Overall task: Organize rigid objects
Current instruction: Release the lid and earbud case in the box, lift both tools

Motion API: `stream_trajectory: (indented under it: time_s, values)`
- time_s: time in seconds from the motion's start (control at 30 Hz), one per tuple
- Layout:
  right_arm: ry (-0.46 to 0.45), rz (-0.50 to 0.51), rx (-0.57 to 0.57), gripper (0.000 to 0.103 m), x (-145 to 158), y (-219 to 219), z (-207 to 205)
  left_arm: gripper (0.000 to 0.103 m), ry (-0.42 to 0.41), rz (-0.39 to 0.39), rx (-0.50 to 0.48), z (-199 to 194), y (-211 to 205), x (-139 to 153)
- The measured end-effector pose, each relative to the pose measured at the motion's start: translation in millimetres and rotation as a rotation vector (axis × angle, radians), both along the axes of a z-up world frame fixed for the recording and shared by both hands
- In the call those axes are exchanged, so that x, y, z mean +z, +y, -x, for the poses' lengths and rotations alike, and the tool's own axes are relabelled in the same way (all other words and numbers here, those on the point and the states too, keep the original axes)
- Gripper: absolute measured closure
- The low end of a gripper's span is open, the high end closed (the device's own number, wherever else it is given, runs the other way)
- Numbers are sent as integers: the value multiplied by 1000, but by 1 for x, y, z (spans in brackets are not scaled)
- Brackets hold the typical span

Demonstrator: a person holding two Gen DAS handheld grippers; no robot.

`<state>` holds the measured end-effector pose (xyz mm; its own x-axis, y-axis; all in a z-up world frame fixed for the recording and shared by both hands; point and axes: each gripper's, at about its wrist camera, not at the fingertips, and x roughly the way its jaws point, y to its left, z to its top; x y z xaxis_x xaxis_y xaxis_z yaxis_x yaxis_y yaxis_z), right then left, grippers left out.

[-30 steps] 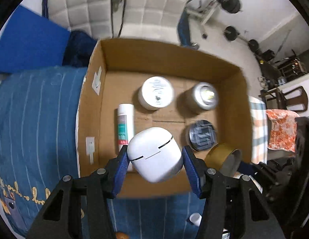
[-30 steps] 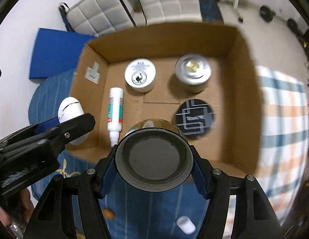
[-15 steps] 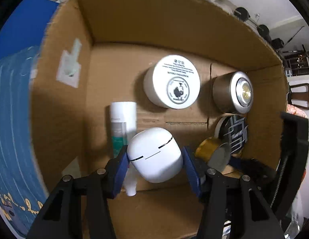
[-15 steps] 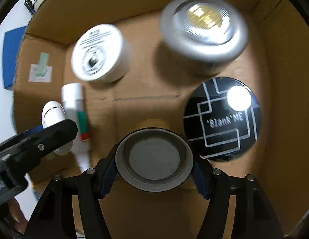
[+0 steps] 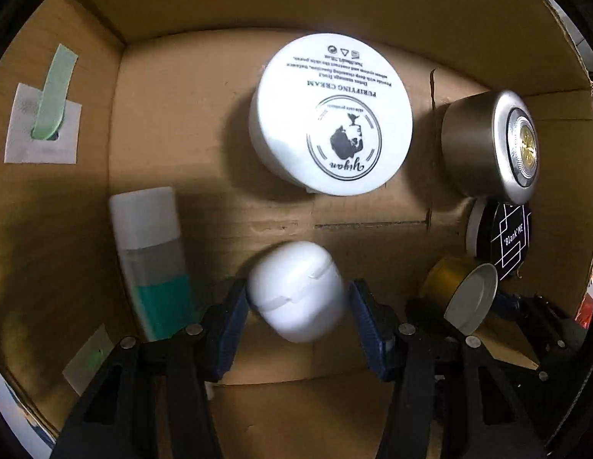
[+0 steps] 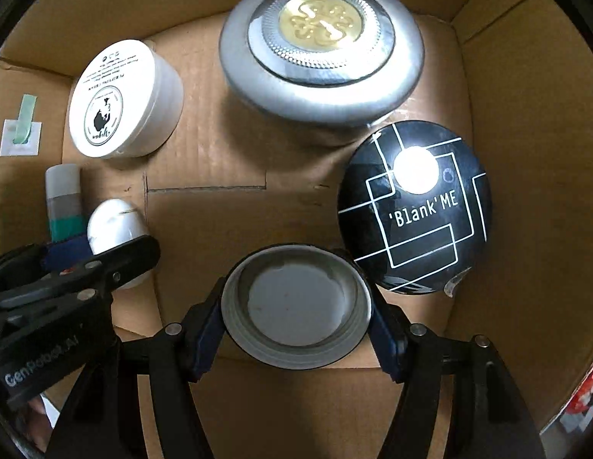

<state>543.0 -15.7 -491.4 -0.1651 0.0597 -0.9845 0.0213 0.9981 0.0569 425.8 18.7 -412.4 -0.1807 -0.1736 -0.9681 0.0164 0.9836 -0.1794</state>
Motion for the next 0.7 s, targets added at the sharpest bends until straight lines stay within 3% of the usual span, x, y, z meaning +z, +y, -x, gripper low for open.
stream_trajectory:
  time_s: [0.17,0.23,0.4,0.47,0.53,0.6,0.7]
  values:
    - [19,7,18,32,-6,17,-3,45,26,-25,10,8,5,1]
    - [16,9,23,24,-5,18,0,38,10,-46,4,10,7,6]
    - [12,-20,29,22,10,21,10,32,-35,-69,20,15,15,27]
    - [-8,-12,28,20,17,24,13,26,-86,-84,36,17,19,43]
    - [-33,18,35,6,27,24,18,18,-151,-108,43,27,21,60]
    - [-71,37,50,0,38,28,24,14,-196,-131,41,34,23,71]
    - [-110,68,44,0,52,29,32,11,-277,-156,33,48,24,92]
